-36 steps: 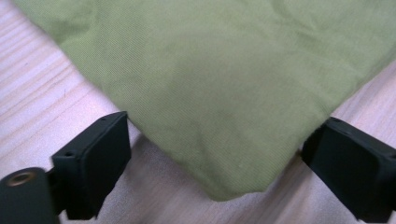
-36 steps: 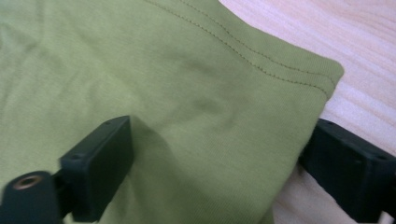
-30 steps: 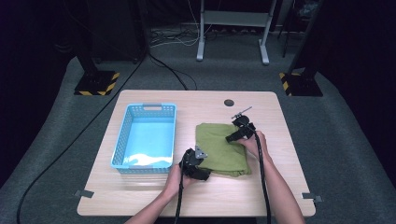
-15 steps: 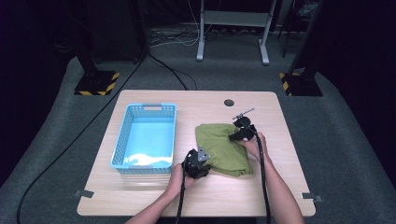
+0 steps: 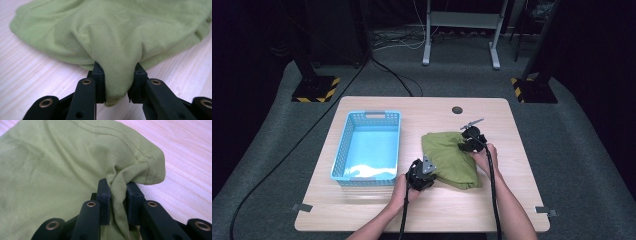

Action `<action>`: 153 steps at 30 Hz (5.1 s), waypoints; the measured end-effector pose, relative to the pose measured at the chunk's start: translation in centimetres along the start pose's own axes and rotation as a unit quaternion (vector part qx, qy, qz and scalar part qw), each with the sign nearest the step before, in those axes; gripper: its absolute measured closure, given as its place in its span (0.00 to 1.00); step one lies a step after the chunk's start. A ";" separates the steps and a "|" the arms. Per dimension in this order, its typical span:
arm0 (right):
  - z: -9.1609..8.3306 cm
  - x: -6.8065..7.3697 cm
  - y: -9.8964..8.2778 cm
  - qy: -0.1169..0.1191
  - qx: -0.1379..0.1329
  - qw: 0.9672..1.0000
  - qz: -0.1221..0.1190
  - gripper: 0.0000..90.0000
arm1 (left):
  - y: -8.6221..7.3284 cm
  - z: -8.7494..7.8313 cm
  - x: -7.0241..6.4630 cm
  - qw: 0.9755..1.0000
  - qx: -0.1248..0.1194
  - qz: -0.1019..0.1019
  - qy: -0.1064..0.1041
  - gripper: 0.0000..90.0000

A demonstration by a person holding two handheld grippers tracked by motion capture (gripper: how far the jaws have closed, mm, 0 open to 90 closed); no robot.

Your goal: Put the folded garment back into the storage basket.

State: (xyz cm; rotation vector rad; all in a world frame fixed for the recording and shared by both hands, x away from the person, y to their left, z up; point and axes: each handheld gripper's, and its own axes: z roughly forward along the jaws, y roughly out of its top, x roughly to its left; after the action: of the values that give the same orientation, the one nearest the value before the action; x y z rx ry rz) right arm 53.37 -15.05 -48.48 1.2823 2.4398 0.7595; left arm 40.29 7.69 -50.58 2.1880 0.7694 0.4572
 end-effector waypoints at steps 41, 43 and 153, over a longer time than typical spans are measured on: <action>-6.2 2.5 2.0 -0.020 -0.062 0.998 -0.014 0.85 | 0.9 -4.9 0.9 0.997 -0.063 -0.032 0.009 0.80; -6.3 2.7 2.2 -0.021 -0.064 0.998 -0.015 0.85 | 0.9 -5.1 1.1 0.997 -0.066 -0.035 0.010 0.80; -5.5 11.2 11.9 0.009 -0.095 0.990 -0.108 0.85 | -2.7 -13.1 8.3 0.980 -0.117 -0.126 0.100 0.79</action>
State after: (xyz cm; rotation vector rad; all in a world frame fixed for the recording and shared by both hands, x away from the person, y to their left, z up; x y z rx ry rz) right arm 52.51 -2.00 -37.23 0.9286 2.4007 0.9204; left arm 38.52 21.61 -43.49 1.8160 1.0319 0.6097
